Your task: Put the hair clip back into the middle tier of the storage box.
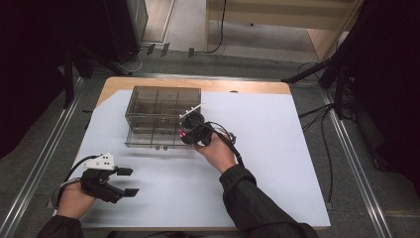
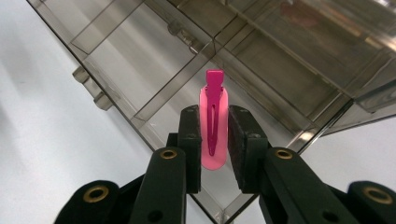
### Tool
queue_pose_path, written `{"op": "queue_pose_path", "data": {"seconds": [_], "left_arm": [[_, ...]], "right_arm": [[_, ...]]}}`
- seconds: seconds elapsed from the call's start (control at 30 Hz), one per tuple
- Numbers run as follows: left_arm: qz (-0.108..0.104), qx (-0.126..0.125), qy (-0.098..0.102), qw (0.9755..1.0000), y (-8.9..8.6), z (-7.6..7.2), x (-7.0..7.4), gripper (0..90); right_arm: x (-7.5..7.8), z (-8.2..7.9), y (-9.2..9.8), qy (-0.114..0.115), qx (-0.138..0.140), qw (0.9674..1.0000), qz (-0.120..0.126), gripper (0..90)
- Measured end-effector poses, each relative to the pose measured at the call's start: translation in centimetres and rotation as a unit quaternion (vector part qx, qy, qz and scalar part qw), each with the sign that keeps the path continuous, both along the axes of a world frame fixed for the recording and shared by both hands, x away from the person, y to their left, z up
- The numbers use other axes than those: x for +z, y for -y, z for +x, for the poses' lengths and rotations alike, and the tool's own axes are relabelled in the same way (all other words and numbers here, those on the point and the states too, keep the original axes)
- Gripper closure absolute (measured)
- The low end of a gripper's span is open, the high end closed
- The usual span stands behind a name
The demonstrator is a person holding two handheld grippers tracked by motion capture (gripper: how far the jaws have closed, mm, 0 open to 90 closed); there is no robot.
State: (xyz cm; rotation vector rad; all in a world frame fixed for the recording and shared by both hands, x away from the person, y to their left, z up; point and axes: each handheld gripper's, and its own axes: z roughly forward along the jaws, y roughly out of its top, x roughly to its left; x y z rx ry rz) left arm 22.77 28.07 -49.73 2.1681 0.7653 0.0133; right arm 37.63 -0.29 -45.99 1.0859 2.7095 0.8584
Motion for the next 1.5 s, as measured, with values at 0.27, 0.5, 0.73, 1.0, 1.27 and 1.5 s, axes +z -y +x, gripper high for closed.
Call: {"op": "queue_pose_path", "data": {"seconds": [0.27,0.5,0.73,1.0,1.27,1.5], "left_arm": [[0.002,0.000,0.001,1.0000,0.04,-0.02,0.06,22.5],[0.003,0.000,0.001,1.0000,0.03,-0.03,0.06,22.5],[-0.003,-0.001,0.001,1.0000,0.10,-0.08,0.09,22.5],[-0.001,-0.001,0.000,1.0000,0.02,-0.08,0.11,22.5],[0.001,-0.002,0.000,1.0000,0.02,-0.05,0.09,22.5],[-0.001,0.000,-0.001,1.0000,-0.04,-0.04,0.05,22.5]], "right_arm": [[-0.36,0.01,-0.22,0.001,0.004,0.9999,-0.012,77.5],[-0.50,0.13,-0.17,-0.004,-0.003,0.9999,-0.011,77.3],[-0.69,0.13,-0.28,-0.005,-0.002,0.9999,-0.015,77.1],[-0.68,0.19,-0.22,-0.008,-0.006,0.9999,-0.014,76.6],[-0.55,0.27,-0.11,-0.010,-0.010,0.9999,-0.007,75.1],[-0.20,0.25,0.10,-0.006,-0.013,0.9999,0.004,72.4]]}}
